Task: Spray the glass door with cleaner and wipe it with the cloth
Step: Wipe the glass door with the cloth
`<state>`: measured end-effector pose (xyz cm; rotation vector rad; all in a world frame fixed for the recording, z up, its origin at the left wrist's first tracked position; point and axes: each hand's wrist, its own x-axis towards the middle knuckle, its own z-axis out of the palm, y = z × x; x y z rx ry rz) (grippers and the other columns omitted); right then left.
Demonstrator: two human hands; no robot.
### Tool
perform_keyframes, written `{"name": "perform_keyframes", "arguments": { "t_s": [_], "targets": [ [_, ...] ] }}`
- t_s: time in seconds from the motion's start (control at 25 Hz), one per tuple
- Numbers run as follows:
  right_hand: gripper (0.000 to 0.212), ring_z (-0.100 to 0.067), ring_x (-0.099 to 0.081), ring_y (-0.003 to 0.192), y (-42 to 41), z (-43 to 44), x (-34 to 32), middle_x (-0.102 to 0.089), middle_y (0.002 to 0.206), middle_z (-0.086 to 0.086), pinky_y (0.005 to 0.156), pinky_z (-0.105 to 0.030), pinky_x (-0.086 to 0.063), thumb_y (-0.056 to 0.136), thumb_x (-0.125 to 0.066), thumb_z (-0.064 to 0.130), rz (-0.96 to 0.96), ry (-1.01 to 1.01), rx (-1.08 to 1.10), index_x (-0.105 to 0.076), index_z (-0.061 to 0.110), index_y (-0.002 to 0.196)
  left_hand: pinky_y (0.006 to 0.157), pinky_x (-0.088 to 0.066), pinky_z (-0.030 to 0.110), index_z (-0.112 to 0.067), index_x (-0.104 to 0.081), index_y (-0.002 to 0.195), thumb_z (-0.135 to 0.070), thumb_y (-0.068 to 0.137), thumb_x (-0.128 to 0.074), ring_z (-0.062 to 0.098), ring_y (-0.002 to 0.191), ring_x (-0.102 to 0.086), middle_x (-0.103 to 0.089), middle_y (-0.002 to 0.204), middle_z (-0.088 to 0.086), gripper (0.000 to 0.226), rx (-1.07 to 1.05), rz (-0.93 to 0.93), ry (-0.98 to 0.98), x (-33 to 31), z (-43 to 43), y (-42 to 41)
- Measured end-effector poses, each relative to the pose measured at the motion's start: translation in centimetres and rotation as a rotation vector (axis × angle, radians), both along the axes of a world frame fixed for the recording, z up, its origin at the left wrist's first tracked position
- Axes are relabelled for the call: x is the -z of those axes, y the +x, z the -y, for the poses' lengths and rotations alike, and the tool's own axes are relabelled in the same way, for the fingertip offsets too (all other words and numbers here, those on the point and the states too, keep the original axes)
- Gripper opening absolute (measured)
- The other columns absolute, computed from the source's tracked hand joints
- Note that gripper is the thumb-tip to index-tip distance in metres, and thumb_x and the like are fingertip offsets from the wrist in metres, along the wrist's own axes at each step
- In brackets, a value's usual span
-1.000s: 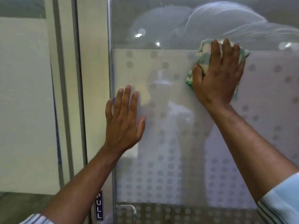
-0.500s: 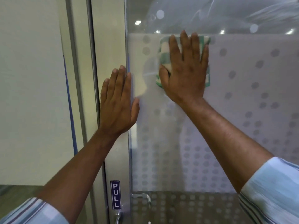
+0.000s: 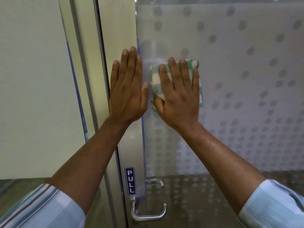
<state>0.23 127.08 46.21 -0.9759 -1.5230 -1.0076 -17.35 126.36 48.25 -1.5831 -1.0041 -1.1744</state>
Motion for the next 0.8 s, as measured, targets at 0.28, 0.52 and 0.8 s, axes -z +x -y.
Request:
{"name": "perform_keyframes", "arguments": {
  "t_s": [0.28,0.52,0.8],
  "targets": [
    [0.071,-0.043,-0.025,0.16,-1.3,0.6,7.6,-0.033,0.17,-0.019,0.128,-0.068,-0.017,0.1,-0.057,0.044,0.029,-0.082,-0.004,-0.042,0.011,0.161,0.136,-0.014,0.06,0.007,-0.025,0.165,-0.044,0.112,-0.019,0.047,0.164,-0.02,-0.022,0.174,0.031,0.074,-0.032,-0.026,-0.027,0.0,0.2,-0.3],
    [0.073,-0.041,-0.021,0.161,-0.3,0.8,15.0,-0.031,0.17,-0.017,0.13,-0.066,-0.015,0.101,-0.055,0.052,0.131,-0.124,0.004,-0.04,0.013,0.161,0.135,-0.014,0.06,0.006,-0.02,0.167,-0.044,0.111,-0.032,0.046,0.165,-0.017,-0.019,0.175,0.03,0.075,-0.128,-0.04,-0.046,0.2,0.1,-0.1],
    [0.075,-0.038,-0.024,0.161,2.9,1.0,18.9,-0.034,0.17,-0.014,0.126,-0.066,-0.026,0.099,-0.063,0.057,0.272,-0.158,0.0,-0.045,0.016,0.159,0.134,-0.012,0.064,0.004,-0.018,0.168,-0.046,0.113,-0.031,0.044,0.166,-0.014,-0.015,0.176,0.03,0.076,-0.223,-0.096,-0.06,0.4,0.3,0.7]
  ]
}}
